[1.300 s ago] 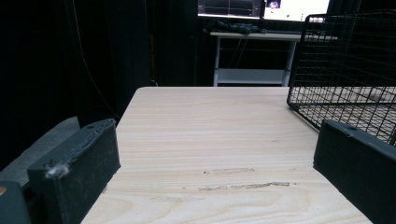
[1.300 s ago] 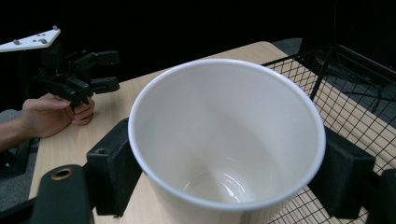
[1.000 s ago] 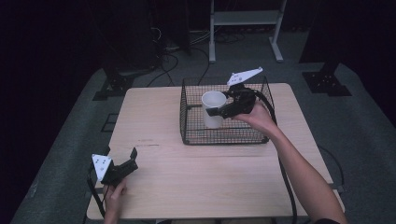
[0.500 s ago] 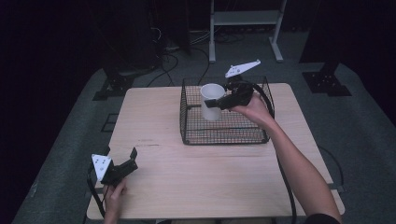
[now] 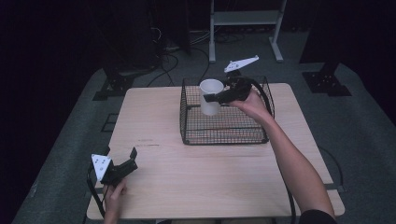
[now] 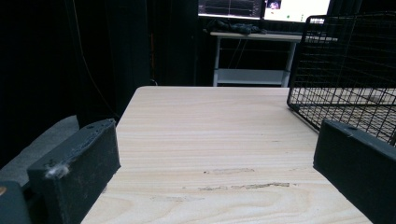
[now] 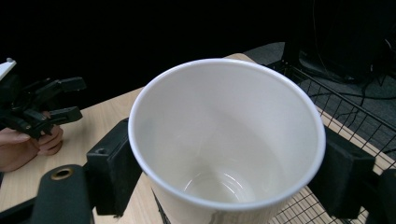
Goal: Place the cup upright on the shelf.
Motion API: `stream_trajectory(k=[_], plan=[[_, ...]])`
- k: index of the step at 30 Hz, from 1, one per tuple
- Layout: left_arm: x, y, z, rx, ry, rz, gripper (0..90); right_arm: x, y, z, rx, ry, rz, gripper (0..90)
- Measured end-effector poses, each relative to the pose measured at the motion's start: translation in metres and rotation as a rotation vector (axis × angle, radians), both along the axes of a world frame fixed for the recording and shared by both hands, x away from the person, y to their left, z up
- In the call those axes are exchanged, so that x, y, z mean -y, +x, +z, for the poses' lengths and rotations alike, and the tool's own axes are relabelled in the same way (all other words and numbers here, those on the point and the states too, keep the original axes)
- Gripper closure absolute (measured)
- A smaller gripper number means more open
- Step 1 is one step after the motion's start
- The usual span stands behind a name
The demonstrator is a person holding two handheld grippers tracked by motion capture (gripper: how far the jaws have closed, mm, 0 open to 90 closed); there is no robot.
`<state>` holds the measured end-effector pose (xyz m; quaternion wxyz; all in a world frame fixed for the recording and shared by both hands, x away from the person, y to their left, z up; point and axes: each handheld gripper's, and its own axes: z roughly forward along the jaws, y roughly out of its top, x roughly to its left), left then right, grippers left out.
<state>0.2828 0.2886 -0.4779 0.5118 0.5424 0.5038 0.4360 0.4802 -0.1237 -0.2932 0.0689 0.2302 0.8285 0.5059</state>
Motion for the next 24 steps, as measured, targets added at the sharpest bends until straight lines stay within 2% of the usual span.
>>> stream_trajectory(k=[6, 24], plan=[[0.0, 0.0, 0.0, 0.0, -0.001, -0.001, 0.0, 0.0, 0.01, -0.004, -0.014, 0.006, -0.017, 19.9], [0.0, 0.0, 0.0, 0.001, -0.001, -0.001, 0.0, 0.002, 0.038, -0.033, -0.08, -0.012, -0.064, 19.8]])
